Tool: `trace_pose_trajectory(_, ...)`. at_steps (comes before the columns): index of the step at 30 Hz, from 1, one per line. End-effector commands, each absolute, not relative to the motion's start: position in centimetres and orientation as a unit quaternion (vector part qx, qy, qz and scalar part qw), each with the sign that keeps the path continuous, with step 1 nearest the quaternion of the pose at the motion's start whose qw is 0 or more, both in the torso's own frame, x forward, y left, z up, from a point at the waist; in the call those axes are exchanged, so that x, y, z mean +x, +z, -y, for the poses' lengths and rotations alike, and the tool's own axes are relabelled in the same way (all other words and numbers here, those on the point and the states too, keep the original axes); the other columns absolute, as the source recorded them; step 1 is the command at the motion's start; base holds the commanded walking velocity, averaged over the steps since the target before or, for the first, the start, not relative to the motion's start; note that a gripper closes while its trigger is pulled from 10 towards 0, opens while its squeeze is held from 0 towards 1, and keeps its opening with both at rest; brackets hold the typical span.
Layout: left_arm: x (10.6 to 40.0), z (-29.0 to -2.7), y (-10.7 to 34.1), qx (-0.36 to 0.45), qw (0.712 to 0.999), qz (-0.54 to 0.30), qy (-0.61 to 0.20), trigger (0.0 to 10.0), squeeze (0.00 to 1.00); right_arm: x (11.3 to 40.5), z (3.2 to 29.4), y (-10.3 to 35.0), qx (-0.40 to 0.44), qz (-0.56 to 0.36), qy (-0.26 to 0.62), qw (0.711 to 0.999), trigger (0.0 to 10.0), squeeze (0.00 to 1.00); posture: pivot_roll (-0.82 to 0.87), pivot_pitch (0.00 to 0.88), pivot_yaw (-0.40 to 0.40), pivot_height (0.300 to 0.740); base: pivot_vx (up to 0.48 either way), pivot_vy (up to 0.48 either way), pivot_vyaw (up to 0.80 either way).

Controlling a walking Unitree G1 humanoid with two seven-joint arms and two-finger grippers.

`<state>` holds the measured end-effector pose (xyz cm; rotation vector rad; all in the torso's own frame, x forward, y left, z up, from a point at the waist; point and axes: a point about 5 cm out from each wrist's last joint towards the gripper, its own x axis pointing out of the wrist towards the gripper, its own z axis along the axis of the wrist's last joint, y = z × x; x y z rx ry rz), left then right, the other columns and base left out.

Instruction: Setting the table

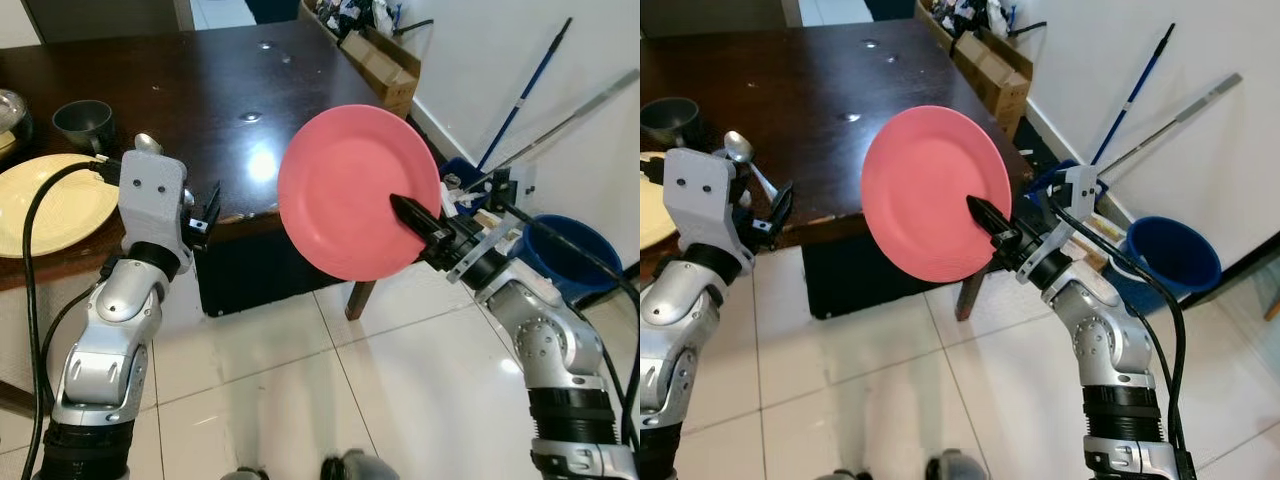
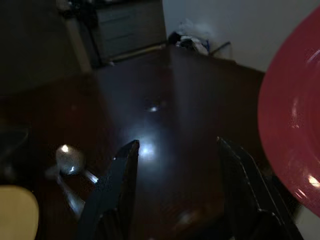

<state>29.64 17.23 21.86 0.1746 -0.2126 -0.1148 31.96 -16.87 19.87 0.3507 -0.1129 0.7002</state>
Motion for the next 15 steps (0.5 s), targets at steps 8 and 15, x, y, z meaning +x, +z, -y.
trace_pose_trajectory(8,29.73,-17.15,21.52,0.092,0.989,0.101,-0.062,10.0,0.00,31.84,17.33,19.93,0.168,0.059,0.338,0.924,10.0,0.00,-0.07,0.061,0.015,0.740,0.480,0.000,0.00)
trace_pose_trajectory(15,29.74,-17.16,21.55,0.093,0.989,0.102,-0.062,10.0,0.00,31.74,17.11,20.00,0.177,0.061,0.345,0.920,10.0,0.00,-0.07,0.062,0.017,0.740,0.480,0.000,0.00)
